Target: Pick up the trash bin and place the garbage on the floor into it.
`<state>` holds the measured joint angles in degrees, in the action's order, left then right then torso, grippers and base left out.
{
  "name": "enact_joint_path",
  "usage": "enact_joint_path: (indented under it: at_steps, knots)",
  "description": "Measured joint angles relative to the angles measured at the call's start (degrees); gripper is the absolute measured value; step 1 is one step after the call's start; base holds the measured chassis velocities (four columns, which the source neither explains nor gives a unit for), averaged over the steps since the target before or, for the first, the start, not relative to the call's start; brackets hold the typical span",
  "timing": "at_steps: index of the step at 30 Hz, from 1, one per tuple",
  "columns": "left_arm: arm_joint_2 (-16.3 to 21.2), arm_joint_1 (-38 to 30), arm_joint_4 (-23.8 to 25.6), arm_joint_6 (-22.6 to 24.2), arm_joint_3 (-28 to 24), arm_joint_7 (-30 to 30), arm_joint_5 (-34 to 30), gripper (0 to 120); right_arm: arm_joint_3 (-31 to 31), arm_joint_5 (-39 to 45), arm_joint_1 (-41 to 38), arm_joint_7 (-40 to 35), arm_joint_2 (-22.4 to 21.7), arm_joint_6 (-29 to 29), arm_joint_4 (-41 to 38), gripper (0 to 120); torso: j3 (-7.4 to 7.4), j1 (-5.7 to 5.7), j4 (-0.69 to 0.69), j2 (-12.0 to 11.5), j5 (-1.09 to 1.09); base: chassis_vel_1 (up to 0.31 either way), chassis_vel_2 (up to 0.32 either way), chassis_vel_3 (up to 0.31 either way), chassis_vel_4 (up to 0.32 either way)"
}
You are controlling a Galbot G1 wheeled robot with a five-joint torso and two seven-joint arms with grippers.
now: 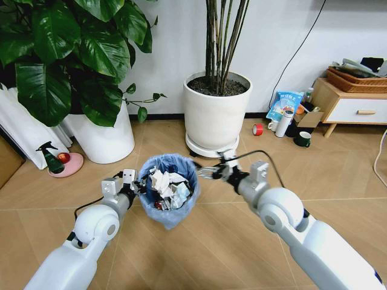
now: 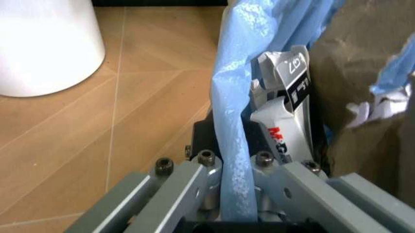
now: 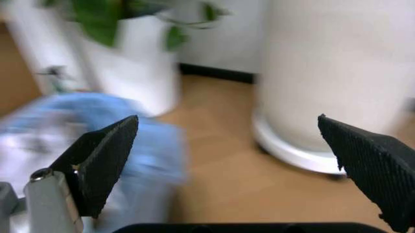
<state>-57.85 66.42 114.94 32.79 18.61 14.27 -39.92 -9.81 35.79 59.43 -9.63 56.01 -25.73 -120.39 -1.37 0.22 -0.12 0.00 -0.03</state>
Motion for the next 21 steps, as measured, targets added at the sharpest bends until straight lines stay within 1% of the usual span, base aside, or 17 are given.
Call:
enact_joint_path:
  at_steps: [3,4,5,6,7,8,9,10,13,14,15,18,21]
  knots:
    - [-0.4,1.7,0.7,-0.4,0.7,-0.1,1.9,0,-8.6,-6.5,8.9,1.3,1.6,1.7,-1.1,100,0.0,0.0,0.0,0.0,0.0,0.0,0.0,0.0,0.0]
    - [-0.6,2.2,0.9,-0.5,0.7,-0.2,2.2,0,-11.8,-8.4,13.0,1.7,2.6,2.2,-2.0,100,0.0,0.0,-0.02,0.0,-0.01,0.0,0.0,0.0,0.0]
    - [-0.6,2.4,1.0,-0.6,0.8,-0.2,2.2,0,-13.1,-9.0,14.6,1.8,3.1,2.4,-2.5,100,0.0,0.0,-0.02,0.0,-0.01,0.0,0.0,0.0,0.0]
    - [-0.6,2.4,1.0,-0.6,0.8,-0.2,2.2,0,-13.1,-9.0,14.6,1.8,3.1,2.4,-2.5,100,0.0,0.0,-0.02,0.0,-0.01,0.0,0.0,0.0,0.0]
    - [-0.6,2.5,1.2,-0.6,0.8,-0.2,2.3,0,-14.2,-9.6,16.3,1.9,3.6,2.6,-3.0,100,0.01,0.0,-0.05,0.0,-0.01,0.0,0.0,0.0,0.0]
    - [-0.7,2.6,1.6,-0.7,0.8,-0.2,2.3,0,-16.6,-10.9,19.6,2.0,5.3,3.1,-4.2,100,0.01,-0.01,-0.01,0.0,-0.02,0.0,0.0,0.0,0.0]
    - [-0.8,2.6,1.7,-0.7,0.8,-0.1,2.3,0,-17.7,-12.2,21.6,1.9,6.8,3.7,-4.8,100,0.01,-0.01,-0.04,0.0,-0.02,0.0,0.0,0.0,0.0]
    - [-0.8,2.6,1.7,-0.7,0.8,-0.1,2.3,0,-17.7,-12.2,21.6,1.9,6.8,3.7,-4.8,100,0.01,-0.01,-0.04,0.0,-0.02,0.0,0.0,0.0,0.0]
    - [-0.9,2.5,1.9,-0.7,0.7,0.1,2.3,0,-19.6,-15.0,24.9,1.9,9.9,5.2,-5.4,100,0.0,-0.01,-0.02,0.0,0.0,0.0,0.0,0.0,0.0]
    - [-0.9,2.5,1.9,-0.7,0.7,0.1,2.3,0,-19.6,-15.0,24.9,1.9,9.9,5.2,-5.4,100,0.0,-0.01,-0.02,0.0,0.0,0.0,0.0,0.0,0.0]
    - [-1.0,2.6,2.0,-0.7,0.6,0.2,2.3,0,-20.5,-15.5,26.7,1.9,11.4,5.7,-5.8,100,0.0,-0.01,-0.01,0.0,-0.02,0.0,0.0,0.0,0.0]
    - [-1.0,3.1,2.5,-0.7,0.6,0.3,2.3,0,-21.7,-17.1,29.0,2.1,13.2,6.6,-6.2,100,0.0,0.0,-0.01,0.0,-0.01,0.056,-0.048,-0.071,0.064]
    - [-0.9,3.5,2.8,-0.7,0.8,0.3,2.3,0,-22.2,-17.8,30.0,2.0,13.7,7.3,-6.5,100,0.0,0.0,-0.01,0.0,-0.01,0.107,-0.104,-0.115,0.117]
